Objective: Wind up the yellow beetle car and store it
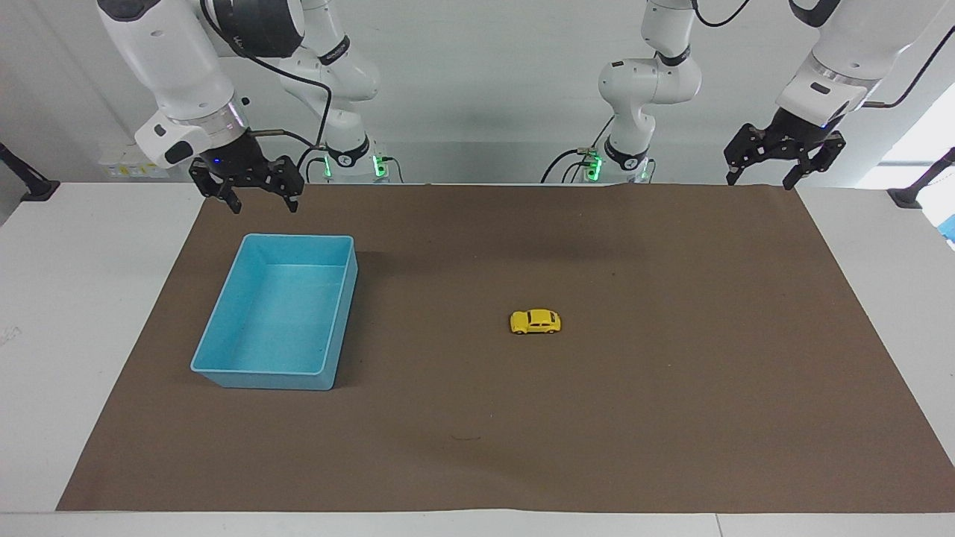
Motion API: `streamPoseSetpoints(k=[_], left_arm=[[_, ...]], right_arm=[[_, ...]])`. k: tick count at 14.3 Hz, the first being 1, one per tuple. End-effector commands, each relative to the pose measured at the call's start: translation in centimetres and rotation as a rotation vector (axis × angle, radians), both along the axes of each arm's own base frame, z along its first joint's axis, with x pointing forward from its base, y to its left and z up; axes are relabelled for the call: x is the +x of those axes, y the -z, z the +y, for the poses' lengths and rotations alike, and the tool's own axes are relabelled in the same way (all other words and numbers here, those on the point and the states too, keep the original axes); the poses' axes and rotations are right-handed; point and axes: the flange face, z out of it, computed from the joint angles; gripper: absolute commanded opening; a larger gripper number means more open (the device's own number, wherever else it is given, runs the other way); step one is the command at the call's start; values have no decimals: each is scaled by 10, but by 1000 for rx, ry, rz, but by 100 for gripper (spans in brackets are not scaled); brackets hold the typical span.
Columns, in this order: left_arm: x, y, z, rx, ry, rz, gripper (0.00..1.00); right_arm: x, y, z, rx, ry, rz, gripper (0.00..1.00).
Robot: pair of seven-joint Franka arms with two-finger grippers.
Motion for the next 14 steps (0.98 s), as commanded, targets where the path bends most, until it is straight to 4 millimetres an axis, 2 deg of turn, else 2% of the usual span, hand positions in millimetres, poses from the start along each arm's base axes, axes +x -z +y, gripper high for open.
streamPoseSetpoints(k=[1, 14], left_arm=[[0, -2, 2, 1, 2, -12, 100], [0, 3, 5, 2, -65, 0, 100]], right_arm=[[2, 0, -4, 8, -11, -10, 100], [2, 0, -4, 8, -11, -10, 100]])
